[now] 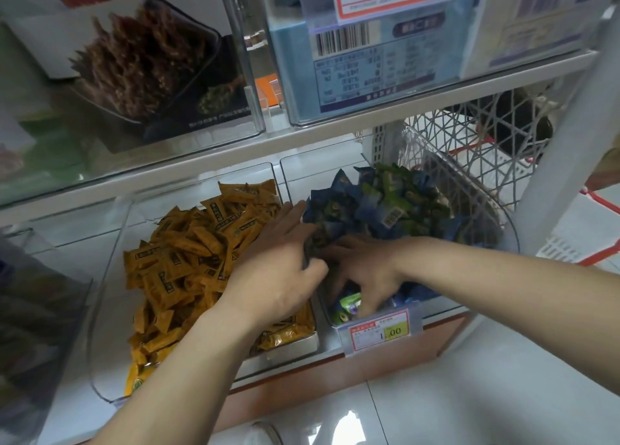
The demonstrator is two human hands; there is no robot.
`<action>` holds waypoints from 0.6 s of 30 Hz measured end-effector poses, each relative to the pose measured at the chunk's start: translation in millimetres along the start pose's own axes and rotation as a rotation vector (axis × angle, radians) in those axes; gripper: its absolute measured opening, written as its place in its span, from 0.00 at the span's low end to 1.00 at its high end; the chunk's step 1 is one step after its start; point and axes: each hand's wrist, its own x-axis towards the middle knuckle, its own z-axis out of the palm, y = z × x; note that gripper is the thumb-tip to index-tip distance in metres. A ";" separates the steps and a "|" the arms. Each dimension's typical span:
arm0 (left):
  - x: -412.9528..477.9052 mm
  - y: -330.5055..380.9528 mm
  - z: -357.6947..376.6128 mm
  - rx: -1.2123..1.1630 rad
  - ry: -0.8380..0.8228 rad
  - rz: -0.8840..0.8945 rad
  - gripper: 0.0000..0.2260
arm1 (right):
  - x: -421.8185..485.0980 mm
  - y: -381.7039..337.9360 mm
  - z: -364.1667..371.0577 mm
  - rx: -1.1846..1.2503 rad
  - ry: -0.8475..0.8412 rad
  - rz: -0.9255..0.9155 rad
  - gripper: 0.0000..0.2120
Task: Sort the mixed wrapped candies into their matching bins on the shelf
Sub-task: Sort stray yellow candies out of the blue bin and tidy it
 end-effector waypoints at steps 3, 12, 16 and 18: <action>-1.2 0.0 0.2 0.004 -0.003 -0.007 0.24 | 8.2 8.2 5.9 -0.126 0.139 0.011 0.31; -2.8 1.3 -0.1 -0.010 0.014 0.005 0.23 | 9.4 42.4 -12.6 -0.305 0.556 0.159 0.23; -2.0 -1.2 0.8 0.015 0.006 0.001 0.24 | -7.1 49.4 -21.0 -0.210 0.701 0.152 0.23; -2.0 -1.9 1.2 0.002 0.007 0.005 0.25 | -20.8 57.5 -21.0 -0.181 0.760 0.218 0.30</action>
